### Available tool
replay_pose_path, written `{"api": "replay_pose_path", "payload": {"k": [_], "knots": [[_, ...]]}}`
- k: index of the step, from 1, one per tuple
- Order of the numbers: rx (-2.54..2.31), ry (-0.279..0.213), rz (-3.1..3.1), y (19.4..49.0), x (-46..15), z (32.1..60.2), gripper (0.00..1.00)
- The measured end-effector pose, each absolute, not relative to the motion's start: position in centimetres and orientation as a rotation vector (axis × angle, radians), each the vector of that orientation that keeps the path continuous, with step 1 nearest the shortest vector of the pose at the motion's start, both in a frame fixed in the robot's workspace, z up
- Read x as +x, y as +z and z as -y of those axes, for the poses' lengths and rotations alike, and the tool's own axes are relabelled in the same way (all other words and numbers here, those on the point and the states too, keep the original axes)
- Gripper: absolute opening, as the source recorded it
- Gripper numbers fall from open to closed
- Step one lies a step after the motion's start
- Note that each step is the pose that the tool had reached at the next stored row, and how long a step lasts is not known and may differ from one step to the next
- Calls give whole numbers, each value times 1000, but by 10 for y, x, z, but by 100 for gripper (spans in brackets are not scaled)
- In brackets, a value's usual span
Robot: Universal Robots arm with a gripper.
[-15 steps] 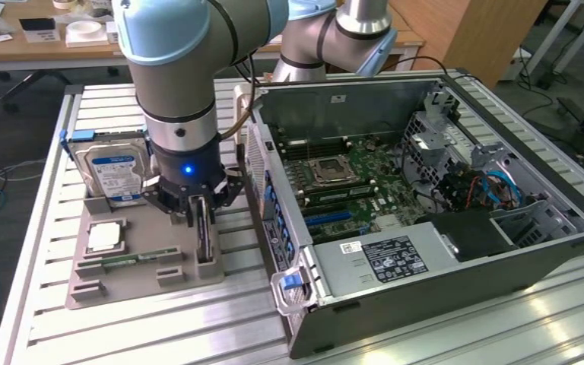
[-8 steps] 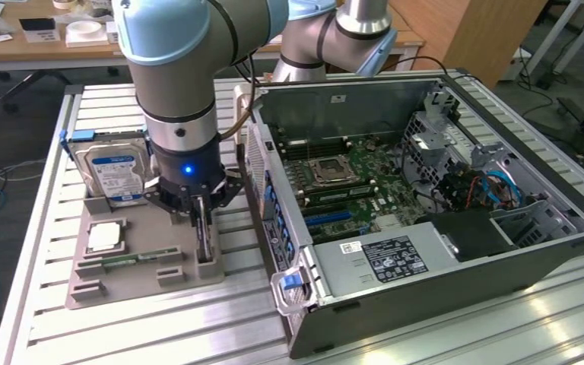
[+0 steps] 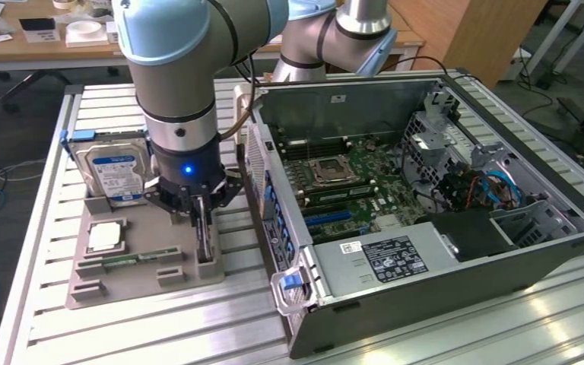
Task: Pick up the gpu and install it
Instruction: 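Pick up the gpu and move the gpu toward the slot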
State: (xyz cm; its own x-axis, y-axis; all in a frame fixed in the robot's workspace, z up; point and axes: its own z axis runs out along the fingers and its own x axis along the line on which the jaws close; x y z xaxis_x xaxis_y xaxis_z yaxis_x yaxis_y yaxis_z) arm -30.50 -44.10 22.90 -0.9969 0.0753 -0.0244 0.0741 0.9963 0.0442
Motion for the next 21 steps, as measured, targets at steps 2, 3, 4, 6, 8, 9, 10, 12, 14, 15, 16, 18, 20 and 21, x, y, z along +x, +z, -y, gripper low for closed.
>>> {"api": "replay_pose_path", "payload": {"k": [2, 3, 4, 6, 8, 9, 10, 12, 14, 15, 16, 18, 20, 21], "knots": [[117, 67, -3113, 229, -305, 441, 27], [117, 67, -3113, 229, -305, 441, 27], [116, 67, -3113, 229, -305, 441, 27], [117, 68, -3112, 229, -305, 441, 27], [117, 68, -3113, 231, -305, 441, 27], [117, 67, -3113, 233, -305, 441, 27], [117, 67, -3113, 235, -305, 441, 27], [116, 68, -3113, 239, -305, 441, 27], [117, 68, -3113, 244, -305, 441, 27], [116, 68, -3113, 246, -305, 441, 27], [116, 68, -3113, 249, -305, 441, 27], [116, 68, -3113, 254, -305, 441, 27], [116, 68, -3113, 259, -305, 441, 27], [115, 68, -3113, 262, -305, 441, 27]]}}
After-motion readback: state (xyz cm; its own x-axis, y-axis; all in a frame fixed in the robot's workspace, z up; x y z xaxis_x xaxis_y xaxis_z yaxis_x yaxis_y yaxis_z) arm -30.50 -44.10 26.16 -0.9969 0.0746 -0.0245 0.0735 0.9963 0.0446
